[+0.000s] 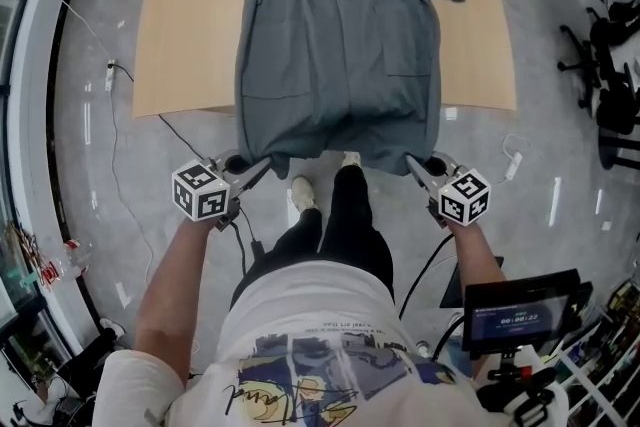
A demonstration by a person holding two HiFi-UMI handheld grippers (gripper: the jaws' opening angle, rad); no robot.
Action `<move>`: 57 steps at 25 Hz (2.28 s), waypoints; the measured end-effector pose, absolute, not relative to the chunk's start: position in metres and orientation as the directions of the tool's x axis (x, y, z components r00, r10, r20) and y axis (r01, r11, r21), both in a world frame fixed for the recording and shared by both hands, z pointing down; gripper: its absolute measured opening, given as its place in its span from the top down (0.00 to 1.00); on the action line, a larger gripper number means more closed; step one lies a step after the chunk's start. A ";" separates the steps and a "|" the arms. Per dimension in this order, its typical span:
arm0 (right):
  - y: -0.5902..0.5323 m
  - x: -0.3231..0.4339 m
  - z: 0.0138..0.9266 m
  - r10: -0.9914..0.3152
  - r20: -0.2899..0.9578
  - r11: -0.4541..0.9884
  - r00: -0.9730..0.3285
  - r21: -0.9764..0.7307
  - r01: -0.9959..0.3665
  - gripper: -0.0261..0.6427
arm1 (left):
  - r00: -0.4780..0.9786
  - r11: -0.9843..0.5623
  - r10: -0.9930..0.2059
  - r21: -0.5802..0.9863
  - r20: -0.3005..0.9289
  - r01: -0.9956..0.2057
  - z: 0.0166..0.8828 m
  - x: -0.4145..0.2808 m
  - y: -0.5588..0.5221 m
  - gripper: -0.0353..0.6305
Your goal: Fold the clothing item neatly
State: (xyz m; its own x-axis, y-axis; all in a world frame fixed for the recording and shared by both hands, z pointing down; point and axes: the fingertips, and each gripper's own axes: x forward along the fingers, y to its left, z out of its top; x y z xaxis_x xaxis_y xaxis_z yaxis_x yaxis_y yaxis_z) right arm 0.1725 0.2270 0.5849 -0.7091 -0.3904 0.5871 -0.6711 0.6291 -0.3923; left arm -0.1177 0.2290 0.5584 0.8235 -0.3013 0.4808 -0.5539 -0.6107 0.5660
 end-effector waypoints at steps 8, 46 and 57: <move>0.213 0.157 0.505 -0.410 0.498 0.692 -0.764 -0.376 -0.616 0.95 | 0.875 -0.667 -0.281 0.575 0.394 -0.474 0.499 -0.122 0.220 0.92; -0.028 0.138 0.277 -0.431 0.218 0.893 -0.875 -0.036 -0.449 0.95 | 0.835 -0.760 -0.525 0.353 0.161 -0.546 0.289 -0.121 0.011 0.92; -0.117 0.142 0.271 -0.395 0.214 0.915 -0.893 0.006 -0.403 0.95 | 0.789 -0.725 -0.586 0.318 0.184 -0.612 0.280 -0.116 -0.072 0.92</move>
State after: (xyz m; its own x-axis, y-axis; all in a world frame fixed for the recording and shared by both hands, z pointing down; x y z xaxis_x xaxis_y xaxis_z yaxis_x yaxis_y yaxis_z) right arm 0.1417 -0.1173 0.2707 -0.8934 -0.3948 0.2142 -0.4030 0.9152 0.0062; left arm -0.1164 -0.0718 0.2804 0.7895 -0.5855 0.1842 -0.6115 -0.7246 0.3177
